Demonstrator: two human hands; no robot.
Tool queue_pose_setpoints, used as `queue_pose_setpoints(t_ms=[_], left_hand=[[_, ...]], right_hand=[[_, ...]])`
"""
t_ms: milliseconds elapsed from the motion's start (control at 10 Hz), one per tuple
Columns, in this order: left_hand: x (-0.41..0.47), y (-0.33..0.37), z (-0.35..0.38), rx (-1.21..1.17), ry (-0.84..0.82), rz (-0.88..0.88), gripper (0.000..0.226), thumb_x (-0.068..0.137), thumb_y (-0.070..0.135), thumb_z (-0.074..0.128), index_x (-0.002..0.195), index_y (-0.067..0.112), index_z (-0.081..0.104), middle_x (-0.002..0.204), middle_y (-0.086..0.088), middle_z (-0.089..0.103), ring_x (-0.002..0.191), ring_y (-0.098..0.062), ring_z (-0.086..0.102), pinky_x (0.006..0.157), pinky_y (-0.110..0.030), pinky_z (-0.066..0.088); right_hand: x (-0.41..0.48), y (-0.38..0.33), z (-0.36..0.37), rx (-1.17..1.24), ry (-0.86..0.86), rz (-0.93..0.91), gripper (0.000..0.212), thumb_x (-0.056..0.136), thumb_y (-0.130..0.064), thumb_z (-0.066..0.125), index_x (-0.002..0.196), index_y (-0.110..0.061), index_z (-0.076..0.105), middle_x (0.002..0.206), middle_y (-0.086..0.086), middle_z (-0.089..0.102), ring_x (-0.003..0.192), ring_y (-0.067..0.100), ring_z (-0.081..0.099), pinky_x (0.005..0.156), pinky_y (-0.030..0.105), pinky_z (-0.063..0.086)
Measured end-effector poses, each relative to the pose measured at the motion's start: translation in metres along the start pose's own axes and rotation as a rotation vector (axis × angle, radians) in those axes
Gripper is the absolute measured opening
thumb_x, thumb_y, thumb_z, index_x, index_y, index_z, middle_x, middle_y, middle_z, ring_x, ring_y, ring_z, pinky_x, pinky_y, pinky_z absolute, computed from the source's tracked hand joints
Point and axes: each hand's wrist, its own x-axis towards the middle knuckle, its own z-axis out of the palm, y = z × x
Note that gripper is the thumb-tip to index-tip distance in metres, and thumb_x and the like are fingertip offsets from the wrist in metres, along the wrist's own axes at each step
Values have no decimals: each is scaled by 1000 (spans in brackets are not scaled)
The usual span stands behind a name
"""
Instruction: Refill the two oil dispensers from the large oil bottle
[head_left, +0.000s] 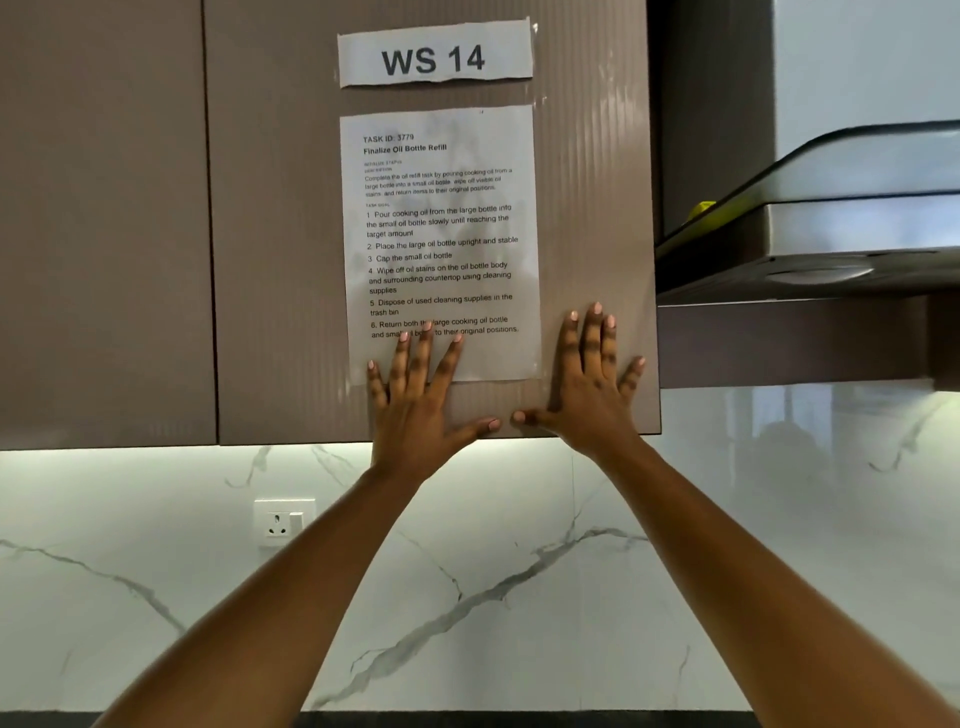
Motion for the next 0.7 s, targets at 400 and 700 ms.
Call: queue_pose_setpoints(t_ms=[400, 700], left_hand=[[-2, -4, 13, -28, 72, 36, 102, 72, 89, 27, 153, 28, 11, 162, -6, 9, 149, -29, 5, 113, -62, 7], [-29, -10, 10, -53, 194, 22, 81, 91, 63, 35, 153, 15, 13, 159, -12, 19, 147, -29, 12, 115, -58, 9]], right_hand=[[3, 6, 6, 33, 27, -16, 132, 54, -85, 47, 141, -22, -29, 150, 4, -35, 131, 20, -40, 101, 54, -22], [-18, -15, 14, 77, 377, -34, 83, 89, -62, 31, 150, -16, -3, 157, 4, -12, 142, 17, -18, 112, 49, -14]])
